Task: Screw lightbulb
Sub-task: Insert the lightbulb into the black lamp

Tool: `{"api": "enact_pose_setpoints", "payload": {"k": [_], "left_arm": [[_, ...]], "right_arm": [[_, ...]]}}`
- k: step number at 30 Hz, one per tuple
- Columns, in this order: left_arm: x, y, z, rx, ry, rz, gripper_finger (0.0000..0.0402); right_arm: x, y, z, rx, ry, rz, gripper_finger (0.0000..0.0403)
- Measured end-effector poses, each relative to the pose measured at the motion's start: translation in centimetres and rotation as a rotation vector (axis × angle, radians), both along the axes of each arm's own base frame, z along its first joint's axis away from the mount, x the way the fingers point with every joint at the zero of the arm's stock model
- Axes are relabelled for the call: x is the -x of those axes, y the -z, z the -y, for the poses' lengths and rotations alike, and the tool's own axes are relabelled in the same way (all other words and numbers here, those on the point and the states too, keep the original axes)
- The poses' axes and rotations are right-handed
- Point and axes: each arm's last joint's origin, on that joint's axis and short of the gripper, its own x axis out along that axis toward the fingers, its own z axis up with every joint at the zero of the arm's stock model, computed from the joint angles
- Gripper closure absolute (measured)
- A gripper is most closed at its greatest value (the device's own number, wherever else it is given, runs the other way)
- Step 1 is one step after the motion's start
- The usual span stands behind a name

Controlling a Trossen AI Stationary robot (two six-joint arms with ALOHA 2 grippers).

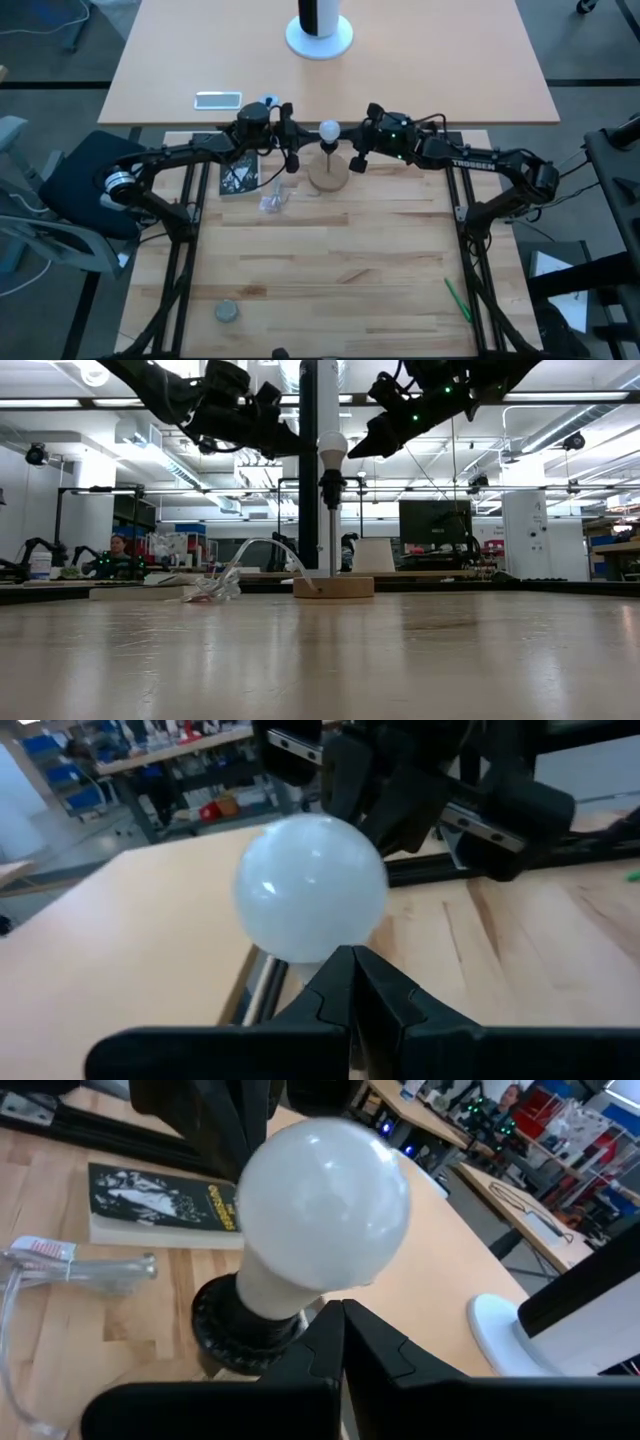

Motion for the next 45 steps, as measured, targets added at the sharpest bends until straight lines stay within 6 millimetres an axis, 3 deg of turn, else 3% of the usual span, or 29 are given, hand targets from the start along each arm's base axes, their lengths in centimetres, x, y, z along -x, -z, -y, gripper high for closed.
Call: {"api": "enact_pose_setpoints", "payload": {"k": [19, 31, 35, 45], "left_arm": [[-0.7, 0.8, -0.5, 0.011, -0.016, 0.009, 0.0401], [-0.3, 0.4, -0.3, 0.005, -0.009, 0.006, 0.0401], [-0.2, 0.0, -0.4, -0.031, -0.076, 0.023, 0.0401], [-0.3, -0.2, -0.4, -0.04, -0.056, 0.045, 0.0401]], "right_arm": [[-0.2, 0.1, -0.4, -0.026, -0.076, 0.001, 0.0403], [0.2, 0.6, -0.1, -0.017, 0.058, -0.062, 0.0403], [0.2, 0.3, 0.1, -0.004, 0.061, -0.039, 0.0403], [0.1, 0.1, 0.0, -0.01, 0.052, -0.011, 0.0403]]}}
